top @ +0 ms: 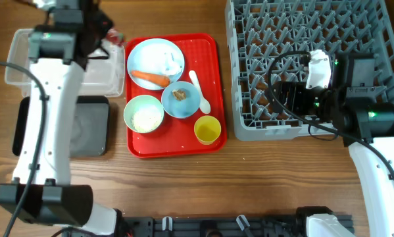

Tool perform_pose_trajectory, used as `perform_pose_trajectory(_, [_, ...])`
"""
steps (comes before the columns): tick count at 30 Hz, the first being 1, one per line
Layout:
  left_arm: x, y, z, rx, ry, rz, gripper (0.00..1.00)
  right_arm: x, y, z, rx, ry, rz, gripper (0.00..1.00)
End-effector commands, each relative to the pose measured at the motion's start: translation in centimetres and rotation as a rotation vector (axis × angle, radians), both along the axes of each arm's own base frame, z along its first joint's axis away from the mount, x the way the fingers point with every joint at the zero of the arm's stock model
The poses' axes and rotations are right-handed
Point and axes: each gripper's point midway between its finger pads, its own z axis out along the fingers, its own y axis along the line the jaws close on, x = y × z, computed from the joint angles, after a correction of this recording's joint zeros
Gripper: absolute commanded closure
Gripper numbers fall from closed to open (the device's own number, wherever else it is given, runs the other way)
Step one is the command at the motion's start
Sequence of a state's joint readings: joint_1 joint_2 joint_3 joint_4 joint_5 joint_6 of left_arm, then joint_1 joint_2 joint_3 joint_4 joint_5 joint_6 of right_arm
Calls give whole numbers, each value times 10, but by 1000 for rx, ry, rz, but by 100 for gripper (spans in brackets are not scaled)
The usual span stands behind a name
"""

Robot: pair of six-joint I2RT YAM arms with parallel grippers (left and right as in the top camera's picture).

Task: Sort waste into correct bins and load items into the dishwasher rack
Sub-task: 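Grasp the tissue and red wrapper on the plate with the left gripper, then drop the tissue and wrapper into the clear plastic bin, then grasp the orange carrot on the blue plate with the left gripper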

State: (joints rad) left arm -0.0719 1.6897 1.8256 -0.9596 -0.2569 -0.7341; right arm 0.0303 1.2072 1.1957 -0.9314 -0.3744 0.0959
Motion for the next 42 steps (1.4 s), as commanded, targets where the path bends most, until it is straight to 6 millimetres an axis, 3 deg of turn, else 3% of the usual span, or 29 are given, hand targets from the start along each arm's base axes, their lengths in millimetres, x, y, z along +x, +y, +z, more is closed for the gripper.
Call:
perform_pose_trajectory(1, [-3,67,-19,2,59,157,96,1,5,6,8,-18,28,0])
perform_pose_trajectory(4, [0,103,-37,-23,77,254,96,1,5,6,7,-18,29,0])
perform_pose_trajectory(6, [6,125,-65,-47,125,295,96,1,4,5,6,-18,30,0])
perform_pose_trajectory(11, [24,131,-125,-115,209,339,96,1,5,5,2,-21,35,0])
perform_pose_trajectory(14, [33,125,-152,-162,240,328,96,0,4,5,3,-15,35,0])
perform_pose_trajectory(18, [35,124,-155,-169,242,323,96,1,4,5,2,-17,35,0])
perform_pose_trajectory(19, [35,124,-155,-169,242,323,89,1,4,5,3,-18,35,0])
perform_pose_trajectory(21, [38,125,-153,-168,228,322,21,0,4,5,3,-15,35,0])
perform_pose_trajectory(22, [39,125,-153,-167,223,321,2,0,4,5,3,-15,35,0])
perform_pose_trajectory(27, [40,122,-153,-163,231,277,1,0,4,5,3,-15,35,0])
perform_pose_trajectory(29, [44,116,-143,-153,221,198,1,0,4,5,2,-15,35,0])
perform_pose_trajectory(32, [48,81,-99,-182,148,-63,2,1,4,5,-1,-18,39,0])
perform_pose_trajectory(33, [42,52,-69,-243,95,-202,2,1,4,5,-6,-25,47,0])
perform_pose_trajectory(35, [24,19,-50,-293,100,-281,4,1,4,5,-6,-25,47,0])
perform_pose_trajectory(39, [5,-49,-62,-278,213,-367,0,1,4,5,-7,-25,48,0])
perform_pose_trajectory(42, [4,-75,-83,-208,270,-242,1,0,4,4,-7,-20,48,0])
